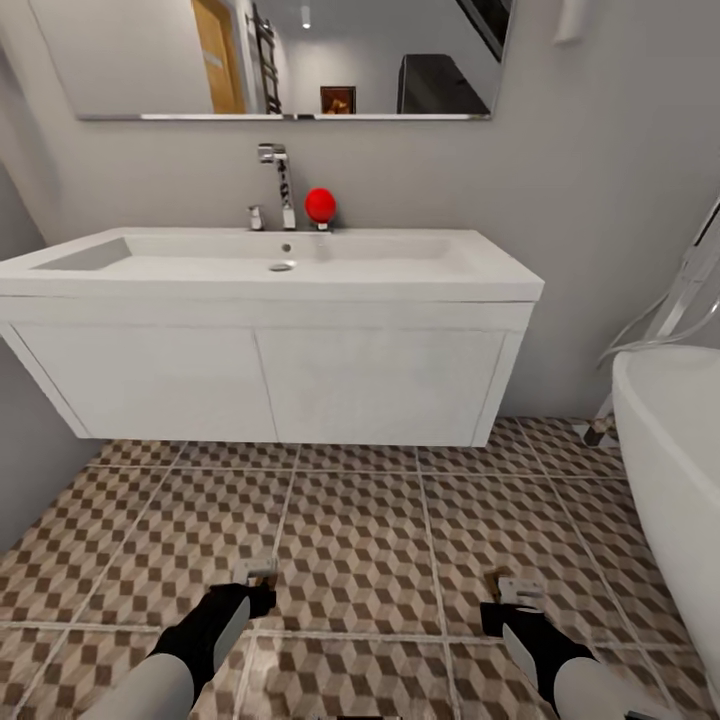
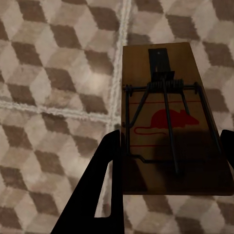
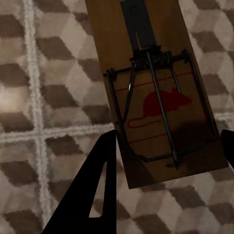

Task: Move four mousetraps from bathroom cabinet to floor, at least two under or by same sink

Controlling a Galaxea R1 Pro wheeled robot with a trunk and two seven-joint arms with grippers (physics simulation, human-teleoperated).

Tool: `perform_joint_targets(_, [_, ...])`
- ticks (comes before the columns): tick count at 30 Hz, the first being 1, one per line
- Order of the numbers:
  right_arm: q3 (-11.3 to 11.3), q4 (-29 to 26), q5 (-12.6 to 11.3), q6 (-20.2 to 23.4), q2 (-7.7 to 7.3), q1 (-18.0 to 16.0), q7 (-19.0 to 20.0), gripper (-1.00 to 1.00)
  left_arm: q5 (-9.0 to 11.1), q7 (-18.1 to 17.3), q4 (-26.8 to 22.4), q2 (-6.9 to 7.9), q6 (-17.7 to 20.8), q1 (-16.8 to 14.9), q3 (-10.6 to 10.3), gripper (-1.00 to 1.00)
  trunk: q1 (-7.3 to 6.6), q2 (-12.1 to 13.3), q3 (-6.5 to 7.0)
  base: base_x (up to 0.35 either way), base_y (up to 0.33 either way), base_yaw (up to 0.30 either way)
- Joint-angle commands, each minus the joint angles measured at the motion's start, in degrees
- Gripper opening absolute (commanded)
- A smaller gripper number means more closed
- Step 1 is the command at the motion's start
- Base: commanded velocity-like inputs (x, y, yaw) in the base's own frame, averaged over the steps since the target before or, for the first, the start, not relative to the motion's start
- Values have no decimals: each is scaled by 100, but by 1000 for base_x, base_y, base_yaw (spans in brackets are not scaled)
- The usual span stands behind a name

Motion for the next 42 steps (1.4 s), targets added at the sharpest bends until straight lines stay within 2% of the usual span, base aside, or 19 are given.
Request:
perform_joint_targets(1, [-43,-10,45,38,5,-2,-5,-100,26,29,-18,-4,30,0,12,-100,1,-4,-26,0,0,-94])
perform_joint_targets(8, [-67,-10,32,41,14,-2,-10,-100,28,32,-35,-4,29,0,12,-100,19,-13,-169,0,0,-198])
perform_joint_targets(32, [-37,-10,45,28,25,-2,-33,-100,42,36,-42,-4,7,0,54,-100,19,-13,-167,0,0,-28])
perform_joint_targets(42, [-42,-10,46,30,27,-2,-74,-100,43,36,-42,-4,3,0,56,-100,19,-13,-167,0,0,72])
